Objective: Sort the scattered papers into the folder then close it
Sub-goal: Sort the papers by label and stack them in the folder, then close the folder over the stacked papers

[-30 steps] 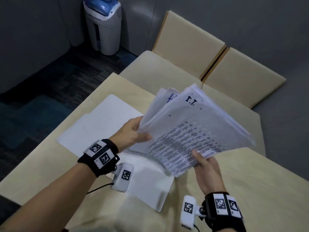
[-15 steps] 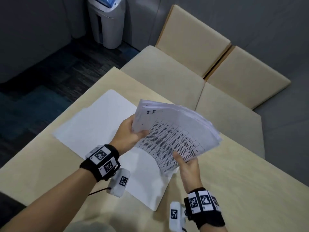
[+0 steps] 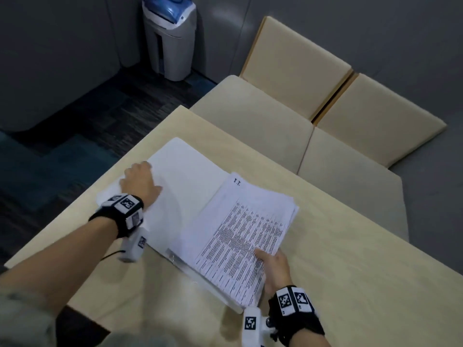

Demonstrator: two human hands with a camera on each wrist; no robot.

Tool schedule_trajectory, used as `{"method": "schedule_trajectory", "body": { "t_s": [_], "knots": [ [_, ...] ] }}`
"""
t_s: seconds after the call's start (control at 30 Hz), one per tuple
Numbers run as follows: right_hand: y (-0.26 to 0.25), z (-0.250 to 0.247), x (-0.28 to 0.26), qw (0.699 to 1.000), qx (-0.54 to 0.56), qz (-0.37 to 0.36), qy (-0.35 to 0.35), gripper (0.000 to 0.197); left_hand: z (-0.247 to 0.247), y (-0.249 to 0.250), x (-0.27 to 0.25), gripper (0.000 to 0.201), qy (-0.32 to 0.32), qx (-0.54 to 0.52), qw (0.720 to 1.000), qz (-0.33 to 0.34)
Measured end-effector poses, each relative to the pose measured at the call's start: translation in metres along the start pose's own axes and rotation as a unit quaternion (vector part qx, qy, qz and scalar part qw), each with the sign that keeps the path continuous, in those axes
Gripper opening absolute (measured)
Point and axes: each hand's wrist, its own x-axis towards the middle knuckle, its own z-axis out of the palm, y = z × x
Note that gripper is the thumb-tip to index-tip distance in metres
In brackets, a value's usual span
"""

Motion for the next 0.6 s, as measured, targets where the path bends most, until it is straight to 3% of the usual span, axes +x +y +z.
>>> {"method": "schedule_trajectory", "body": {
  "t_s": [0.07, 0.17, 0.27, 0.37, 0.43, 0.5, 0.57, 0.6],
  "knots": [
    [0.014, -0.001, 0.007, 0.999, -0.035, 0.031, -0.001, 0.035, -0.01, -0.024, 0.005, 0.078, 0.01, 0.082, 0.995, -0.06],
    [0.021, 0.001, 0.012, 0.995, -0.092, 0.044, 0.018, 0.037, -0.017, -0.046, 0.012, 0.085, -0.016, 0.043, 0.996, -0.077],
    [0.022, -0.002, 0.016, 0.989, -0.129, 0.039, 0.059, 0.041, -0.025, -0.056, 0.015, 0.057, -0.088, -0.022, 0.992, -0.086],
    [0.02, -0.008, 0.018, 0.983, -0.147, 0.042, 0.103, 0.054, -0.046, -0.052, 0.009, 0.024, -0.12, -0.036, 0.992, -0.028],
    [0.017, -0.014, 0.017, 0.979, -0.156, 0.039, 0.125, 0.052, -0.068, -0.04, -0.008, 0.028, -0.167, -0.096, 0.981, 0.018],
    [0.015, -0.022, 0.017, 0.975, -0.169, 0.03, 0.142, 0.042, -0.089, -0.021, -0.037, 0.053, -0.244, -0.219, 0.944, 0.034],
    [0.012, -0.029, 0.015, 0.969, -0.183, 0.03, 0.162, 0.037, -0.098, -0.004, -0.067, 0.07, -0.37, -0.336, 0.865, 0.039],
    [0.013, -0.031, 0.017, 0.969, -0.178, 0.03, 0.171, 0.035, -0.096, 0.003, -0.079, 0.069, -0.414, -0.372, 0.83, 0.045]
  ]
}}
